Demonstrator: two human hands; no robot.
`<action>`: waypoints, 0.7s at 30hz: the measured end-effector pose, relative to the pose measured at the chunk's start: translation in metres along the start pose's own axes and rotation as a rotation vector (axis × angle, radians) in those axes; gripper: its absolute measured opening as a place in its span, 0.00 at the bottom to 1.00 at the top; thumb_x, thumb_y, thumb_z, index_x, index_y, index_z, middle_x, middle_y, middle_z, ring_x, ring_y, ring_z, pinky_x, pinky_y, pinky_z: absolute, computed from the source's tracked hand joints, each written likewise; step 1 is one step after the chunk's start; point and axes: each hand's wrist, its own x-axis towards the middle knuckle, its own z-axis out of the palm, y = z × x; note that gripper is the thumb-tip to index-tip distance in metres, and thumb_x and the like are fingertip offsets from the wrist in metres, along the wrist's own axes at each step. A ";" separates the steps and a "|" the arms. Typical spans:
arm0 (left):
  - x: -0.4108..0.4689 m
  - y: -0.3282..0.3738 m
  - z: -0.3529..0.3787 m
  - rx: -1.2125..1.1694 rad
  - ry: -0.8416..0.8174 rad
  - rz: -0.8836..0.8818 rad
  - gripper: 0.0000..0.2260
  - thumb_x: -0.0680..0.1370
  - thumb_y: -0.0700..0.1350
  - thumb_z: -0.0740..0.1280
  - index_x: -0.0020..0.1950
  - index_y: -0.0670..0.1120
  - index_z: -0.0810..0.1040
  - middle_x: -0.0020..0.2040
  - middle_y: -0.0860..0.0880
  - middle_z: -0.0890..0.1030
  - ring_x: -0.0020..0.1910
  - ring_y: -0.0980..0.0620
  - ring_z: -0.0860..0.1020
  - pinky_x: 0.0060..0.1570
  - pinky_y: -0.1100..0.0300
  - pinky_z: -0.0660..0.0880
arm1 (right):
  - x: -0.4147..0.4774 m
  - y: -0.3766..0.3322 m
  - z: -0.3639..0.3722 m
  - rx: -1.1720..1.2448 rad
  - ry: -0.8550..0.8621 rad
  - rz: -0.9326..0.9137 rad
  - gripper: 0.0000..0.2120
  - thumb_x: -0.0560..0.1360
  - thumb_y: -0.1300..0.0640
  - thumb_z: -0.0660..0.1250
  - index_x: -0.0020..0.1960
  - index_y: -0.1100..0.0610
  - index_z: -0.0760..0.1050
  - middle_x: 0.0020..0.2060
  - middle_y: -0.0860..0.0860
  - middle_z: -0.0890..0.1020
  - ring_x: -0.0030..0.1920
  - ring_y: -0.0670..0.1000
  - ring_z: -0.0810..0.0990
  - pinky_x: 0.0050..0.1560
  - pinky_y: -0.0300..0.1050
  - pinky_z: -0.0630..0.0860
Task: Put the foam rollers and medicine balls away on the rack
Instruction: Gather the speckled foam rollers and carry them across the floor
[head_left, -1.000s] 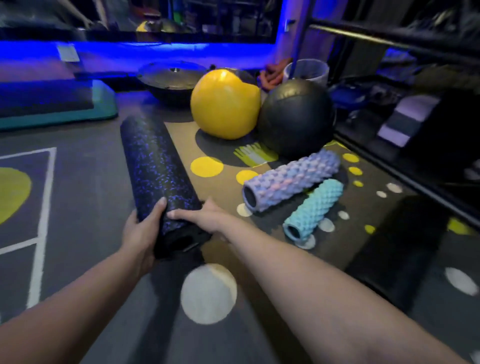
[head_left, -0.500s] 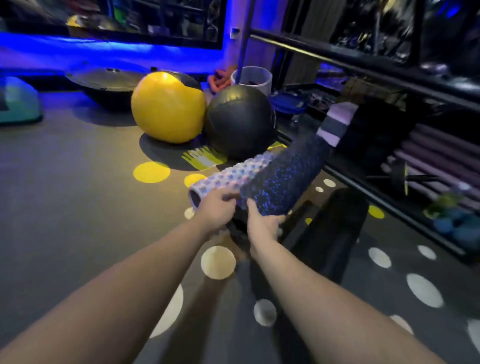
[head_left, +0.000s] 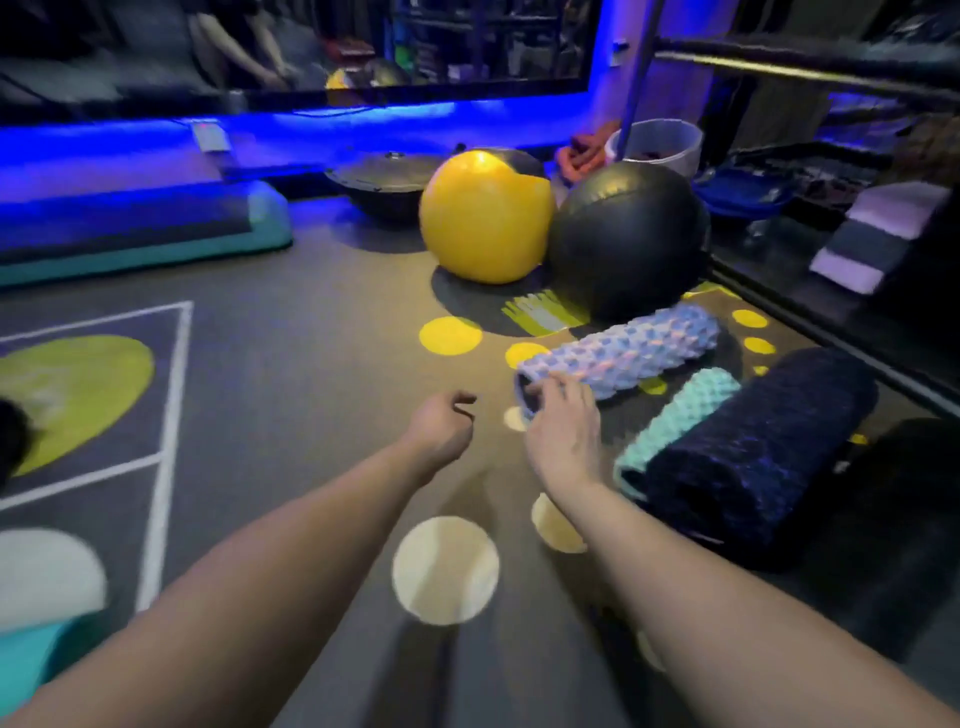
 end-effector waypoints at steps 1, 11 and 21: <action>-0.006 -0.009 -0.021 0.025 0.051 -0.024 0.21 0.77 0.36 0.56 0.66 0.49 0.77 0.57 0.41 0.82 0.51 0.40 0.82 0.47 0.52 0.79 | -0.003 -0.019 0.015 0.047 -0.049 -0.020 0.19 0.73 0.65 0.59 0.61 0.56 0.78 0.63 0.57 0.76 0.67 0.60 0.71 0.66 0.54 0.66; -0.190 -0.170 -0.234 0.267 0.587 -0.494 0.19 0.77 0.37 0.60 0.68 0.46 0.76 0.59 0.42 0.83 0.59 0.41 0.80 0.57 0.56 0.76 | -0.128 -0.231 0.156 0.280 -0.622 -0.356 0.16 0.75 0.65 0.64 0.62 0.61 0.76 0.62 0.61 0.76 0.63 0.64 0.72 0.66 0.54 0.69; -0.309 -0.296 -0.287 0.229 0.505 -0.921 0.30 0.74 0.39 0.59 0.77 0.49 0.66 0.67 0.38 0.78 0.64 0.38 0.79 0.61 0.49 0.77 | -0.273 -0.322 0.214 0.042 -0.990 -0.934 0.47 0.76 0.38 0.67 0.82 0.60 0.47 0.81 0.57 0.52 0.80 0.58 0.53 0.79 0.56 0.57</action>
